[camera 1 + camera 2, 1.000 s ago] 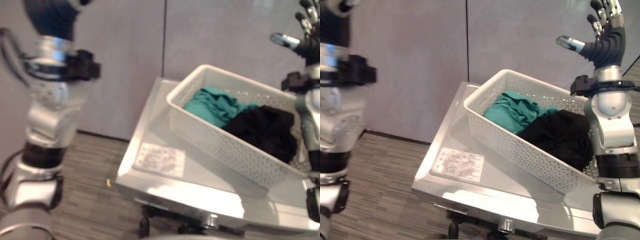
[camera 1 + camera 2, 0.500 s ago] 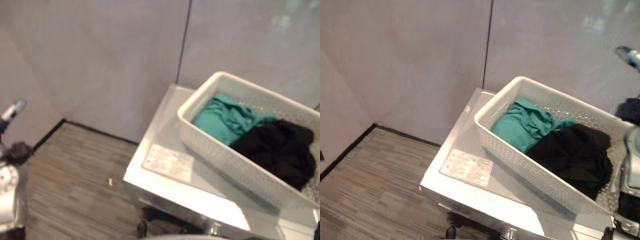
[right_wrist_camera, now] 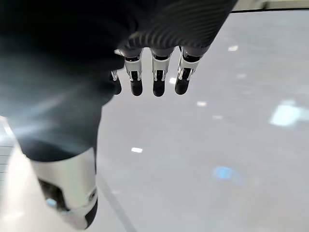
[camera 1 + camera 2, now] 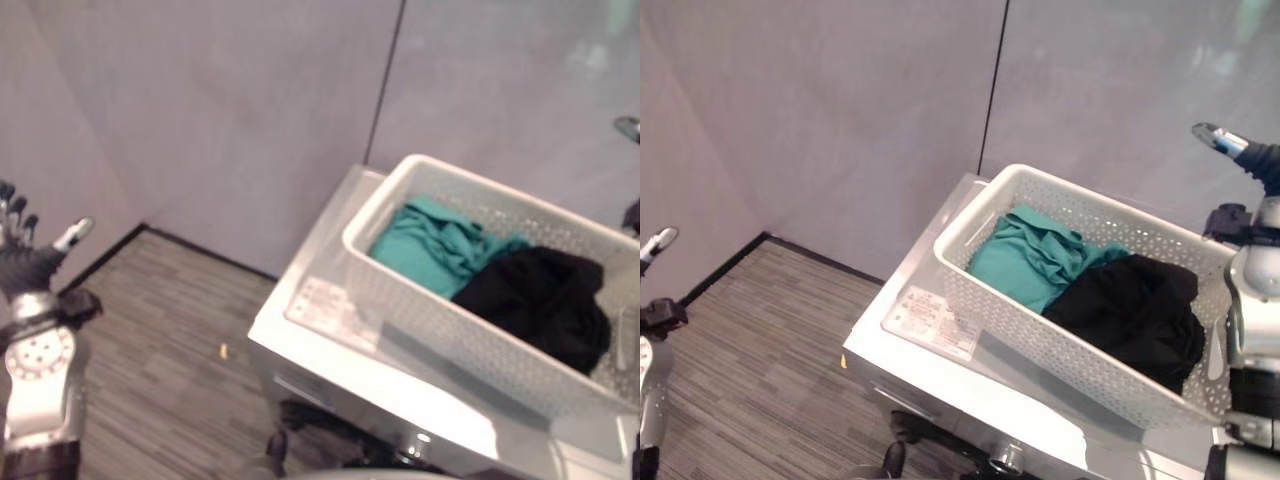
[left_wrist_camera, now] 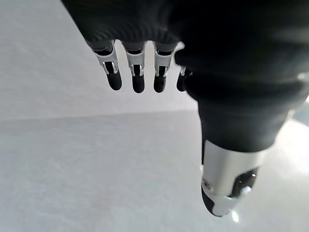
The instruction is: Grab the laundry basket,head to the washer,open it,put in the laundry and shut it.
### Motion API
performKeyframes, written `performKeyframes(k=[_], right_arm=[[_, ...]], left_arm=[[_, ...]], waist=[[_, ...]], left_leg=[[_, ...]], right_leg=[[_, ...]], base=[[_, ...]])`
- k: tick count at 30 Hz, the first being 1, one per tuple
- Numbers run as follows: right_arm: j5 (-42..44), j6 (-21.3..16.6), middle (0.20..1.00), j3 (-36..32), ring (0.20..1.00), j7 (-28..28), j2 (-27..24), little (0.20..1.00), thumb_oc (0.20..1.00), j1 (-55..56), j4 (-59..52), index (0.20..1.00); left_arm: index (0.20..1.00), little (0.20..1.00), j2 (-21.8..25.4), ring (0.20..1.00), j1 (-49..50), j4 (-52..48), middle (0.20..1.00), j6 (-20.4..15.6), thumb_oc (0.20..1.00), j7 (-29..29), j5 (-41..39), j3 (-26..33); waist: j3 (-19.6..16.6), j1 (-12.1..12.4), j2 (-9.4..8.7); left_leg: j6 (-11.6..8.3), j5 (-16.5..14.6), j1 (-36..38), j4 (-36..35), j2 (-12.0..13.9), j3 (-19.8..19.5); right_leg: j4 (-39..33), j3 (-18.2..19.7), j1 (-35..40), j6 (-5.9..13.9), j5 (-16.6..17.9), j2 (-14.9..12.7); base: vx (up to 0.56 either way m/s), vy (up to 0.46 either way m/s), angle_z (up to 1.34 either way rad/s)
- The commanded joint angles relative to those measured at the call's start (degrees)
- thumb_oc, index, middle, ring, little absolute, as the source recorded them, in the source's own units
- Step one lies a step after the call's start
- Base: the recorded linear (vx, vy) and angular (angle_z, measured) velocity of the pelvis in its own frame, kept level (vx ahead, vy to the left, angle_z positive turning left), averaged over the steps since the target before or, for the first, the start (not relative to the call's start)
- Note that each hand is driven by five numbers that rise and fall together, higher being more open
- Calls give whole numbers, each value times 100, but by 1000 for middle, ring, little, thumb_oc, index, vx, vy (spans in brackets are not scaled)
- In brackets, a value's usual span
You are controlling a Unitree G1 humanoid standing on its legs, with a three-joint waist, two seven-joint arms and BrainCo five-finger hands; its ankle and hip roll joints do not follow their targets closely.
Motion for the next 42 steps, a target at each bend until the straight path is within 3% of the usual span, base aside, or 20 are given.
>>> performKeyframes(k=[1,4,7,12,20,24,25,26,28,32,33,36,38,39,41,42], right_arm=[[905,377,1000,971,1000,488,-691,1000,1000,-989,1082,1000],[1101,761,1000,2654,1000,1043,-1296,1000,1000,-2834,2734,1000],[956,1048,1000,4300,1000,1419,-1194,1000,1000,-4750,4095,1000],[978,1042,1000,4778,1000,1350,-950,1000,1000,-5728,4802,1000],[1089,803,1000,4743,1000,1087,-1250,1000,1000,-5884,3872,1000],[730,648,1000,3892,1000,742,-1775,1000,1000,-4938,2199,1000],[546,535,1000,3040,1000,604,-2016,1000,1000,-4033,1405,1000],[531,543,1000,2898,1000,600,-2008,1000,1000,-3886,1360,1000],[257,331,1000,1014,1000,424,-2187,1000,1000,-2023,351,1000],[239,244,1000,-57,1000,379,-2201,1000,1000,-985,23,1000],[169,107,1000,-843,1000,271,-2193,1000,1000,-241,-285,1000],[-62,58,1000,-1812,1000,79,-2031,1000,1000,671,-723,1000],[-239,-31,1000,-2504,1000,-108,-1688,1000,1000,1355,-1029,1000],[-532,-68,1000,-3286,1000,-254,-1177,1000,1000,2216,-1488,1000],[-697,-135,1000,-3682,1000,-305,-817,1000,1000,2653,-1748,1000],[-703,-131,1000,-3736,1000,-303,-785,1000,1000,2717,-1792,1000]], left_arm=[[1000,1000,718,1000,-1096,336,1000,-279,1000,-62,-108,-357],[1000,1000,1105,1000,-1615,507,1000,-267,1000,-186,-266,-792],[1000,1000,1393,1000,-2124,597,1000,-216,1000,-317,-372,-1139],[1000,1000,1298,1000,-2306,462,1000,-211,1000,-362,-372,-1216],[1000,1000,1239,1000,-2055,528,1000,-169,1000,-321,-354,-1007],[1000,1000,1042,1000,-1209,170,1000,-134,1000,-317,-203,-345],[1000,1000,802,1000,-706,-44,1000,-113,1000,-333,-84,68],[1000,1000,831,1000,-701,-55,1000,-107,1000,-333,-83,57],[1000,1000,418,1000,25,-290,1000,-115,1000,-332,136,653],[1000,1000,271,1000,287,-382,1000,-126,1000,-364,115,800],[1000,1000,7,1000,585,-378,1000,-144,1000,-366,101,1040],[1000,1000,-154,1000,566,-360,1000,-198,1000,-324,97,1044],[1000,1000,-352,1000,511,-345,1000,-251,1000,-316,92,1014],[1000,1000,-593,1000,608,-427,1000,-268,1000,-402,123,939],[1000,1000,-820,1000,746,-475,1000,-289,1000,-463,171,908],[1000,1000,-825,1000,756,-492,1000,-290,1000,-467,176,894]], waist=[[-199,130,164],[-193,160,109],[-221,169,144],[-219,242,168],[-223,201,124],[-240,69,126],[-244,-34,179],[-252,-25,146],[-252,-178,169],[-220,-169,84],[-128,-278,75],[39,-357,-53],[140,-531,-173],[141,-631,-211],[95,-721,-154],[100,-712,-157]], left_leg=[[-210,-270,490,221,289,-127],[-233,-252,527,183,291,-53],[-245,-250,591,121,288,6],[-236,-267,586,106,261,-25],[-214,-319,535,139,216,-71],[-184,-343,548,173,230,-15],[-171,-376,581,180,247,0],[-172,-377,583,180,248,0],[-183,-415,615,234,330,52],[-212,-366,575,283,377,98],[-276,-136,435,229,443,146],[-304,-60,13,470,452,250],[-269,-287,-60,844,519,623],[-233,-681,73,1604,786,856],[-250,-759,383,2154,1039,740],[-257,-745,351,2194,1042,724]], right_leg=[[35,-176,401,132,-455,71],[35,-220,420,157,-450,54],[35,-265,450,193,-442,18],[35,-332,457,223,-465,-19],[35,-330,444,218,-491,-33],[35,-235,406,192,-444,-23],[35,-141,399,169,-448,15],[35,-140,400,169,-448,15],[35,-1,353,129,-461,122],[35,31,319,110,-446,177],[35,9,237,113,-437,211],[35,-91,152,124,-434,119],[35,-227,-65,132,-290,-26],[35,-360,-208,131,-216,-94],[35,-354,-335,128,-193,-87],[35,-367,-340,116,-163,-86]], base=[[31,5,11],[23,17,8],[41,38,-17],[38,21,-13],[19,17,11],[15,1,-3],[9,-13,-15],[-5,-41,-27],[-46,-92,-28],[-77,-59,-13],[-138,-45,-11],[-227,-60,0],[-280,7,33],[-284,72,60],[-181,98,53],[-126,83,23]])
